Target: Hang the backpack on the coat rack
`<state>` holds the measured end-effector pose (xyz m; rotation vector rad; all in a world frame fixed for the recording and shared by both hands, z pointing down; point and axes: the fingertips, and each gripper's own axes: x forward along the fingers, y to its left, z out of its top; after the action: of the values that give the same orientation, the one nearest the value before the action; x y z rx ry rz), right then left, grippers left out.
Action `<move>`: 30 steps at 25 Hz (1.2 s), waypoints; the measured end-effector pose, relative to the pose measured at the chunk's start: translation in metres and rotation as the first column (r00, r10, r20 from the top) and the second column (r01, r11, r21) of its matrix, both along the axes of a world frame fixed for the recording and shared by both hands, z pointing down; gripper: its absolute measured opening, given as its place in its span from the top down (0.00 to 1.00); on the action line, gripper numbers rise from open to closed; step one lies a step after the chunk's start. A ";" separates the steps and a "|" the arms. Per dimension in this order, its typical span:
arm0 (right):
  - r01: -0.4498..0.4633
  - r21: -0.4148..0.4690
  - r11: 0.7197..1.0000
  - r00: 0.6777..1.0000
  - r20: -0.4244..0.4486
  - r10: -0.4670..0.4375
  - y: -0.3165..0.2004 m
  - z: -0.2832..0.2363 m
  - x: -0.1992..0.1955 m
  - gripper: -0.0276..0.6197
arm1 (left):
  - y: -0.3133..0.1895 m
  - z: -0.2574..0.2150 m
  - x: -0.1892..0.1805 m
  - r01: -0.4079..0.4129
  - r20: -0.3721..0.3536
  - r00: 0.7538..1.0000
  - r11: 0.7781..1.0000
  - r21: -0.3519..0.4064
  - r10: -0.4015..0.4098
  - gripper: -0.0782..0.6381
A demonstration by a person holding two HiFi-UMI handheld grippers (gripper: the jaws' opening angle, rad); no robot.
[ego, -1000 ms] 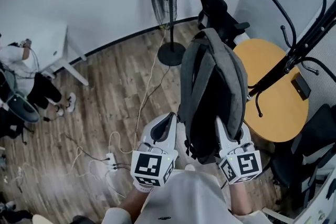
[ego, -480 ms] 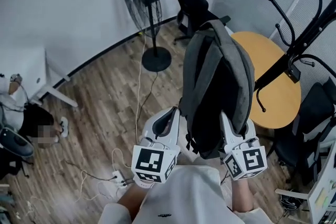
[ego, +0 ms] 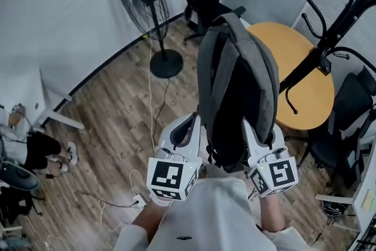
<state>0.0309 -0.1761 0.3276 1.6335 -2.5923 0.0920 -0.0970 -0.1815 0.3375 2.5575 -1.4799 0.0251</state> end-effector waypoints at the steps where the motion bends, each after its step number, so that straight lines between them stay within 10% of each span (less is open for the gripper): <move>1: -0.005 -0.001 1.000 1.000 -0.002 0.005 -0.001 0.001 0.000 0.82 | -0.001 0.000 0.000 -0.004 0.000 1.000 1.000 0.001 0.004 0.87; 30: -0.102 0.168 0.981 0.995 0.036 0.097 -0.023 -0.059 0.028 0.82 | -0.026 -0.039 0.019 -0.073 0.022 0.997 0.993 0.089 0.071 0.87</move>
<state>0.0587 -0.1987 0.2691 1.8301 -2.6015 -0.1047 -0.0783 -0.2077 0.2985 2.6877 -1.4258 -0.0073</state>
